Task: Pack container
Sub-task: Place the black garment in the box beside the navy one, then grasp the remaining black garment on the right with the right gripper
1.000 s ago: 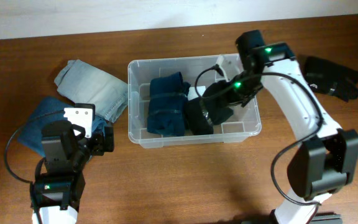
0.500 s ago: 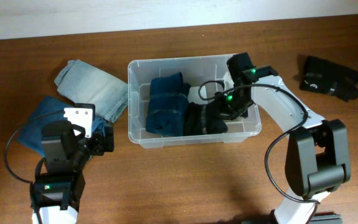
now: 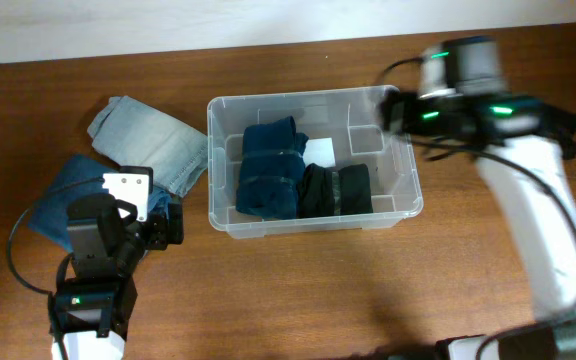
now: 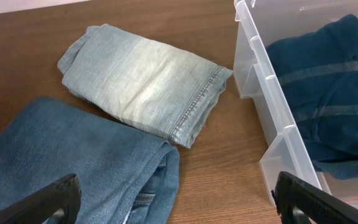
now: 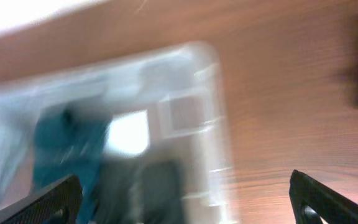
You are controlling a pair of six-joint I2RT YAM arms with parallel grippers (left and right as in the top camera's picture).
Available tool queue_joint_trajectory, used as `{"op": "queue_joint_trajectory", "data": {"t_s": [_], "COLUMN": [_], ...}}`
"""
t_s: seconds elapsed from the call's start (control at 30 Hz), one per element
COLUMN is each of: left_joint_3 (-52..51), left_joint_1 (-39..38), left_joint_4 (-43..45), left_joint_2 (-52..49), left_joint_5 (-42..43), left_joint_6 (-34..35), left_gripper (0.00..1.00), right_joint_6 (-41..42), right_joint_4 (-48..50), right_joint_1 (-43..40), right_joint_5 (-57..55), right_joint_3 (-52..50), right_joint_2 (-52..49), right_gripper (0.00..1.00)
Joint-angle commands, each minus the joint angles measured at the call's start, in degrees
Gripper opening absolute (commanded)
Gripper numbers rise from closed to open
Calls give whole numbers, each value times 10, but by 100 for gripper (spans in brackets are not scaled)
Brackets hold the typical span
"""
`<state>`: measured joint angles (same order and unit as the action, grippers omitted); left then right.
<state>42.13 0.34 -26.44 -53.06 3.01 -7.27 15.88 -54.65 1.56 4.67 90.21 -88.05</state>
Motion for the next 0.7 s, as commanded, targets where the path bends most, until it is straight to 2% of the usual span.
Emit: {"op": "queue_joint_trajectory", "data": {"t_s": [0.0,0.13,0.27,0.37,0.53,0.6,0.67], "left_joint_3": [12,12,12,12,12,12,12], "left_joint_1": [-2,-2,-2,-2,-2,-2,-2], "left_joint_4": [0,0,0,0,0,0,0], "left_joint_2": [-1,-1,-1,-1,-1,-1,-1], "left_joint_5": [6,6,6,6,6,6,6], "left_joint_6": [5,5,5,5,5,5,5], "left_gripper": [99,99,99,100,99,99,99], "right_joint_6": [44,44,43,46,104,148,184], "right_joint_4": [-3,8,41,104,269,391,448], "right_joint_1": [-144,-311,-397,-423,-436,-436,-436], "right_joint_5": [2,139,269,342,346,344,320], "right_joint_3": [-4,-10,-13,-30,-120,-187,-224], "right_joint_2": [-11,-85,-179,-236,-268,-268,-268], "right_gripper": [99,98,98,99,98,98,99]}}
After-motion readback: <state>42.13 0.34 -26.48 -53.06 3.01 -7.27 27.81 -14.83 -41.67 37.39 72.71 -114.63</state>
